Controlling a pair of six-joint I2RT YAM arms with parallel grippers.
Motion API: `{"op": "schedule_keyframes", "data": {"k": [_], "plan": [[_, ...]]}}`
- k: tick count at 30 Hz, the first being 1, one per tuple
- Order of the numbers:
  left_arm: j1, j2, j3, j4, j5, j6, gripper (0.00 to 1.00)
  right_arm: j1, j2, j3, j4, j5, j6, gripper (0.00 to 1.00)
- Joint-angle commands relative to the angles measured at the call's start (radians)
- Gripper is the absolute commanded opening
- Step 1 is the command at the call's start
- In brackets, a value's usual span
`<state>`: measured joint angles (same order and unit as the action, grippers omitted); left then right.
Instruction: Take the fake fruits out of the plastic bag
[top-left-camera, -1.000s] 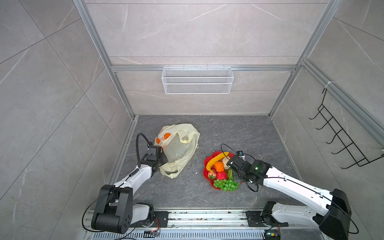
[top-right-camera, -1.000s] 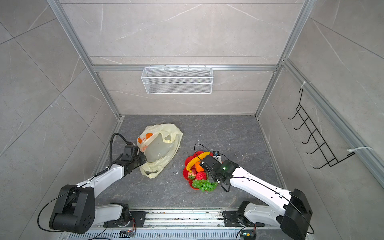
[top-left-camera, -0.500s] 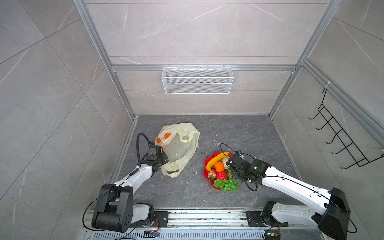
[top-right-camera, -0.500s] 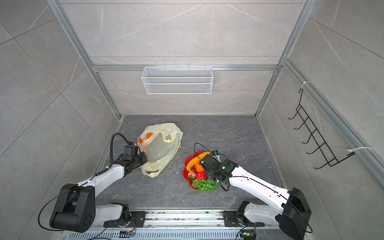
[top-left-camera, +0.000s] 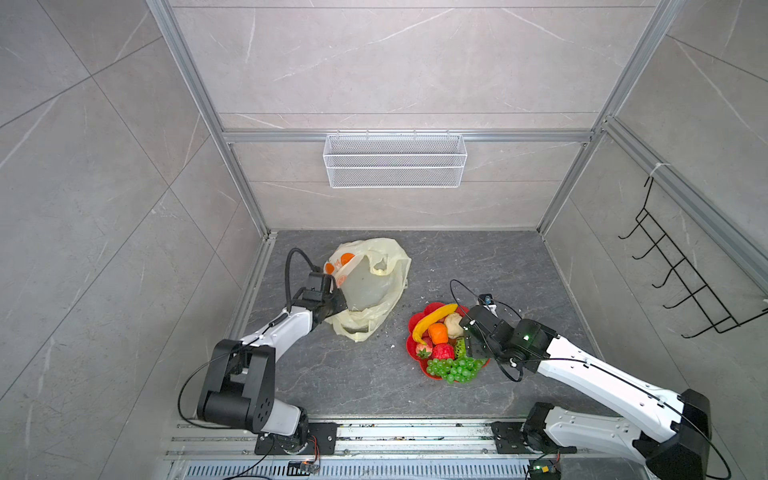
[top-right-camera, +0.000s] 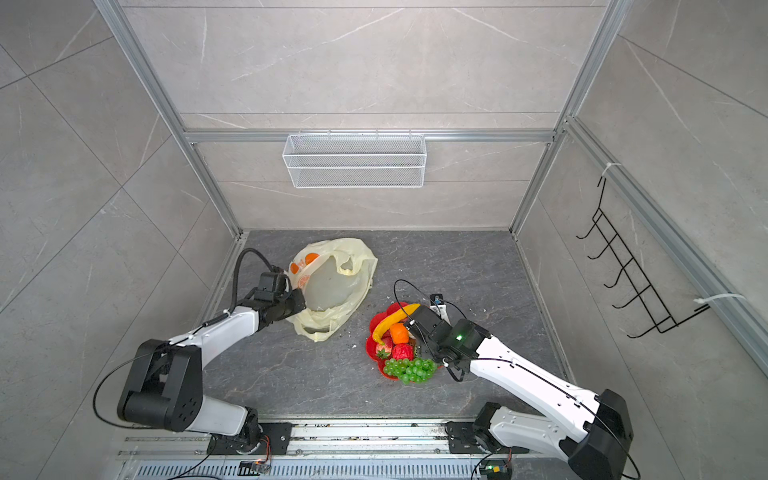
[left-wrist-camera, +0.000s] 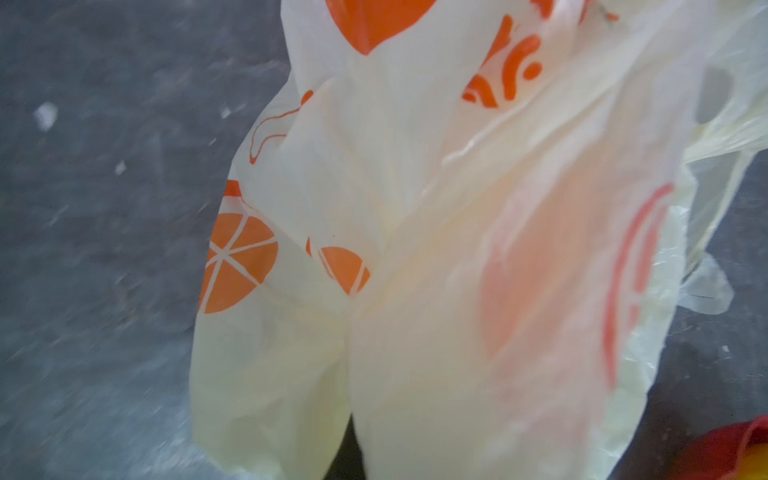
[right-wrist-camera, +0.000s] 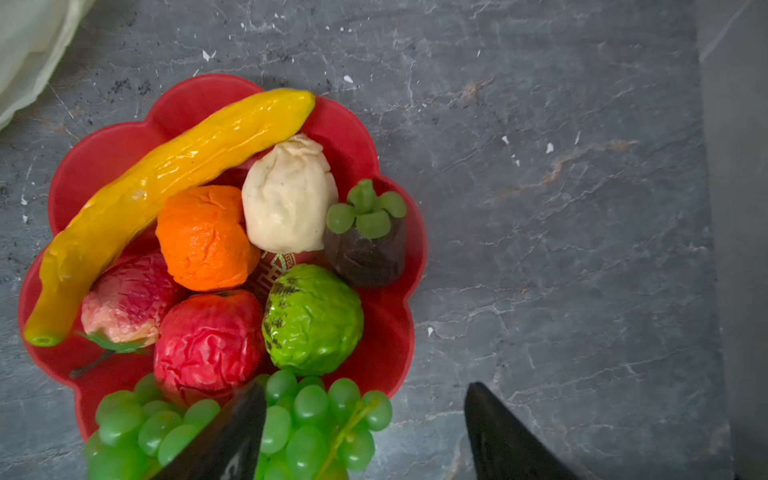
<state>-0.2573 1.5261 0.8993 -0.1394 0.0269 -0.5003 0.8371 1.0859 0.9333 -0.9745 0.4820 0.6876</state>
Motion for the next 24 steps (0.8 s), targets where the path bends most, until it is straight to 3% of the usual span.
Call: {"op": "schedule_keyframes", "data": {"k": [1, 10, 12, 14, 19, 22, 24], "plan": [[-0.046, 0.112, 0.194, -0.072, 0.040, 0.061, 0.00, -0.004, -0.060, 0.033, -0.046, 0.093, 0.016, 0.84], [-0.141, 0.534, 0.863, -0.344, 0.114, 0.196, 0.00, -0.004, -0.284, -0.057, -0.022, 0.143, 0.062, 0.85], [-0.150, 0.613, 1.001, -0.407, 0.099, 0.217, 0.04, -0.005, -0.321, -0.082, -0.012, 0.144, 0.068, 0.85], [-0.152, 0.687, 1.141, -0.473, 0.086, 0.225, 0.12, -0.005, -0.340, -0.099, -0.003, 0.146, 0.073, 0.85], [-0.160, 0.796, 1.413, -0.650, -0.011, 0.220, 0.45, -0.004, -0.325, -0.113, 0.006, 0.144, 0.070, 0.86], [-0.168, 0.781, 1.444, -0.691, -0.054, 0.209, 0.61, -0.004, -0.314, -0.123, 0.023, 0.141, 0.064, 0.86], [-0.168, 0.754, 1.444, -0.719, -0.075, 0.191, 0.67, -0.004, -0.310, -0.134, 0.043, 0.136, 0.060, 0.86]]}}
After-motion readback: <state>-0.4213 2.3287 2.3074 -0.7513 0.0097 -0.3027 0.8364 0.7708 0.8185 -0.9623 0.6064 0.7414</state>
